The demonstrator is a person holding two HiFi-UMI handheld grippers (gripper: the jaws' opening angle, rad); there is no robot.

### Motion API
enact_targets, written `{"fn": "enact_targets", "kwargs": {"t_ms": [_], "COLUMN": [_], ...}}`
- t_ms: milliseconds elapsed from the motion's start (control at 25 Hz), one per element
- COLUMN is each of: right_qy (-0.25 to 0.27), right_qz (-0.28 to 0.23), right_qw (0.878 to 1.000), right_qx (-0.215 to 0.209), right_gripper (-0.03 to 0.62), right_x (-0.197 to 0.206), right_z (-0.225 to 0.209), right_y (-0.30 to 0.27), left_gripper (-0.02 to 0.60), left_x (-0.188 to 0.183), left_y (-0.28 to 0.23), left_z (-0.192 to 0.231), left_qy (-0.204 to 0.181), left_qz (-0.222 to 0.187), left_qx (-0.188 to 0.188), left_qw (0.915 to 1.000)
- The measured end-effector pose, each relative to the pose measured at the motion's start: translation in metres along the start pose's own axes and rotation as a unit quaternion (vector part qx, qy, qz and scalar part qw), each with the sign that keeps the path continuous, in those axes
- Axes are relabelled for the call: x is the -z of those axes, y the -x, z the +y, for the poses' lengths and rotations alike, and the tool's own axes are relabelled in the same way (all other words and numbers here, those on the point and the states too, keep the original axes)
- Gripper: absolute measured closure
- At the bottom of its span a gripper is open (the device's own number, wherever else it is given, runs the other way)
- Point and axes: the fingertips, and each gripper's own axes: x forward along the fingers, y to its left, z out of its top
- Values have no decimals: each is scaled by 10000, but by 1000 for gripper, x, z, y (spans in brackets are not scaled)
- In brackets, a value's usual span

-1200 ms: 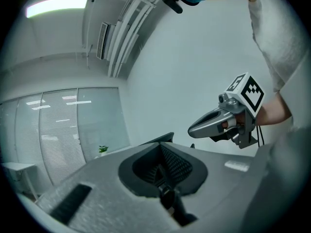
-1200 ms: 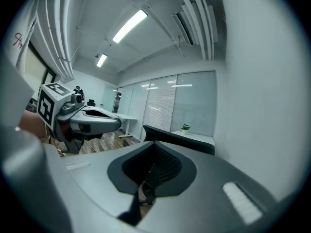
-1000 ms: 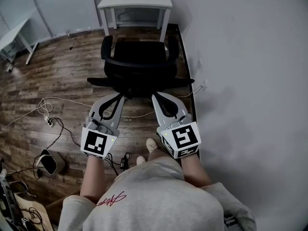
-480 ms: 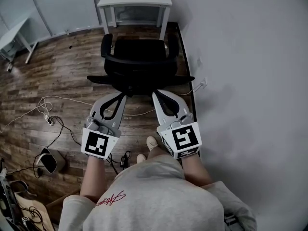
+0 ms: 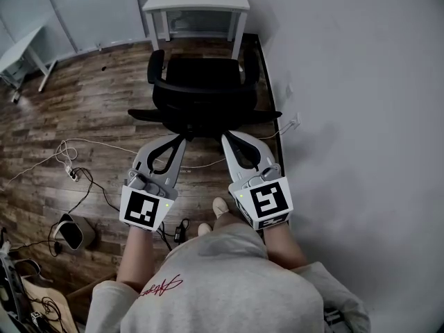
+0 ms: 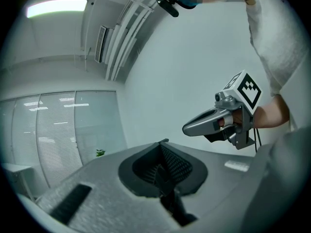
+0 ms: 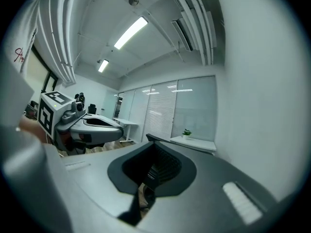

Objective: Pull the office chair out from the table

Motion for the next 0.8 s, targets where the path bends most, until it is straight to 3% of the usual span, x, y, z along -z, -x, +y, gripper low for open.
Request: {"fn": "enact_targets", "kwargs": {"t_ms": [640,800], "right_qy": [20,30], "right_qz": [-55,-67], "right_qw": [10000,10000], "right_qx": [14,18], "right_gripper": [592,592], "right_x": [-2,-1], "right_z": [-3,-2], "right_y": [-2,-1], "left_gripper": [586,586], "left_x": [-4,-3], "left_y": [-5,-4], "left_z": [2,3], "left_qy": [44,212], "left_qz": [-62,-134], "left_qx": [-26,-76], "left_qw": [10000,9997]}}
